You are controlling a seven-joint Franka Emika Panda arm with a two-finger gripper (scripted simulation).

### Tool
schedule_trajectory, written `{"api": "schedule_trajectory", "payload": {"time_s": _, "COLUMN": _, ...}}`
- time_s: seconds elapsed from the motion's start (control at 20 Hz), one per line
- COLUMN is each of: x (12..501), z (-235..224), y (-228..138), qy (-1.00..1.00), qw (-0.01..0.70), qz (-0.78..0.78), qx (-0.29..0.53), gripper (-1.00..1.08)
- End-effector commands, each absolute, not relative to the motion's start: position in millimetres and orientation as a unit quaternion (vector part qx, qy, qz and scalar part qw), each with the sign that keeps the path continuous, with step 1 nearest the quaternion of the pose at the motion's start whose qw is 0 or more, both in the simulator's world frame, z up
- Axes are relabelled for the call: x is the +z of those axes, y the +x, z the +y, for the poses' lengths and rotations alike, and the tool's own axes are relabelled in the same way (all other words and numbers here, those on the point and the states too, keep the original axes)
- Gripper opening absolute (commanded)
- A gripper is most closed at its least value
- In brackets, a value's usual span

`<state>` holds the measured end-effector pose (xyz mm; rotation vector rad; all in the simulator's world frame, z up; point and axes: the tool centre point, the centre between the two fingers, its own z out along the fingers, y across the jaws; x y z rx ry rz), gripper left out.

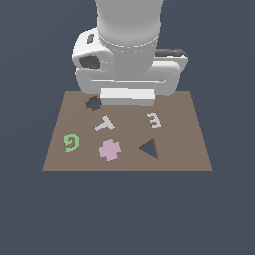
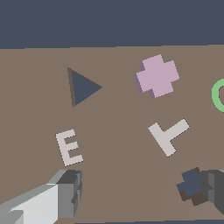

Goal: Insert a designated object into the corresponding slot on a board.

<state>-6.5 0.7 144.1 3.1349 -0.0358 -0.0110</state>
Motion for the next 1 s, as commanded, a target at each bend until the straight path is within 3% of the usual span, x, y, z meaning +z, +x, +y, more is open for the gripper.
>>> {"api": "schedule_trajectory", "payload": {"time_s": 0.0, "x": 144, "z": 1, "y": -7, "qy": 1.0, "qw": 0.003, "qz": -0.011, "qx": -0.004, "gripper": 1.0}}
{"api": "schedule_trajectory", "payload": {"time_s": 0.45, "x": 132, "z": -8, "y": 4, "qy": 1.0, "qw": 0.003, "qz": 0.009, "qx": -0.003, "gripper": 1.0}}
{"api": "schedule_trajectory", "payload": {"time_s": 0.95, "x": 95, "z": -32, "y": 41, "qy": 0.997, "qw": 0.001, "qz": 0.076, "qx": -0.002, "gripper": 1.0}}
